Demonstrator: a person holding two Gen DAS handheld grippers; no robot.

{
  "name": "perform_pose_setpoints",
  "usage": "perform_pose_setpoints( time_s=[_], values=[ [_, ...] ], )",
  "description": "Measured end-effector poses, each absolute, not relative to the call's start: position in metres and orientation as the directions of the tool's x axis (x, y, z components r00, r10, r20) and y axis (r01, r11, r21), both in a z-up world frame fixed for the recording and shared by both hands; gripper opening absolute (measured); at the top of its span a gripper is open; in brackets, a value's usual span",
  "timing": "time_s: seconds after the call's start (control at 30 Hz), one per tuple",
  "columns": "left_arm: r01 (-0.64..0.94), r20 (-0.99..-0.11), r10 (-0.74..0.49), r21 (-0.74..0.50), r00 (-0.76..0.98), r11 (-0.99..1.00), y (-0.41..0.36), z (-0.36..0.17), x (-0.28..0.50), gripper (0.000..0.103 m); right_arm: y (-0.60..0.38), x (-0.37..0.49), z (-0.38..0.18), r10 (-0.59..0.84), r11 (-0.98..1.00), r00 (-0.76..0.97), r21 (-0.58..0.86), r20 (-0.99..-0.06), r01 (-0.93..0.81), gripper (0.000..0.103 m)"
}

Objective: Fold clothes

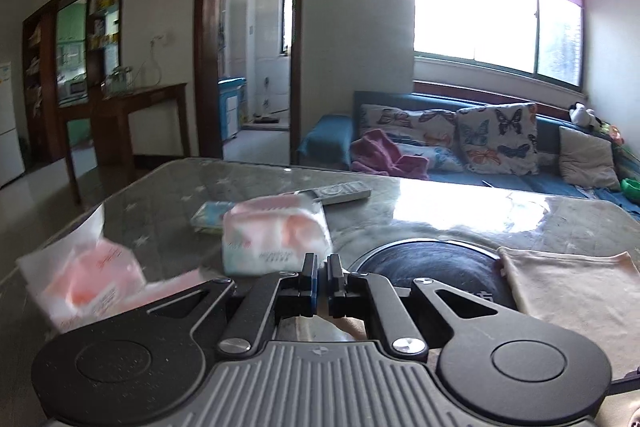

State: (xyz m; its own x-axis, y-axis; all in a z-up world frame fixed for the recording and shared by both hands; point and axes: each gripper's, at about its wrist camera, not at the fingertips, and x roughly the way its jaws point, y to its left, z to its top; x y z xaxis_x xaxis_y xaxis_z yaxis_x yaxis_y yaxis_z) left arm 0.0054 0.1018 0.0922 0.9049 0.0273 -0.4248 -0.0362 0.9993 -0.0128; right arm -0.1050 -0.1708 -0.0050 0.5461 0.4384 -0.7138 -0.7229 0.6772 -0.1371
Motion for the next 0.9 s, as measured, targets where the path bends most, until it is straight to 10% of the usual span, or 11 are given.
perform_pose_setpoints(
  time_s=[0.33,0.5,0.9],
  values=[
    [-0.126,-0.514,0.061,-0.094,0.856,0.988,0.127,0.065,0.0,0.009,-0.168,-0.1,-0.002,0.455,0.68,0.518,-0.093,-0.724,-0.728,0.053],
    [-0.183,-0.564,0.076,-0.137,0.823,0.973,0.142,0.049,-0.004,0.042,-0.167,-0.1,0.0,0.459,0.672,0.513,-0.093,-0.725,-0.734,0.053],
    [-0.384,-0.657,0.137,-0.248,0.741,0.89,0.129,0.03,-0.02,0.047,-0.165,-0.099,0.0,0.463,0.672,0.512,-0.091,-0.724,-0.735,0.053]
  ],
)
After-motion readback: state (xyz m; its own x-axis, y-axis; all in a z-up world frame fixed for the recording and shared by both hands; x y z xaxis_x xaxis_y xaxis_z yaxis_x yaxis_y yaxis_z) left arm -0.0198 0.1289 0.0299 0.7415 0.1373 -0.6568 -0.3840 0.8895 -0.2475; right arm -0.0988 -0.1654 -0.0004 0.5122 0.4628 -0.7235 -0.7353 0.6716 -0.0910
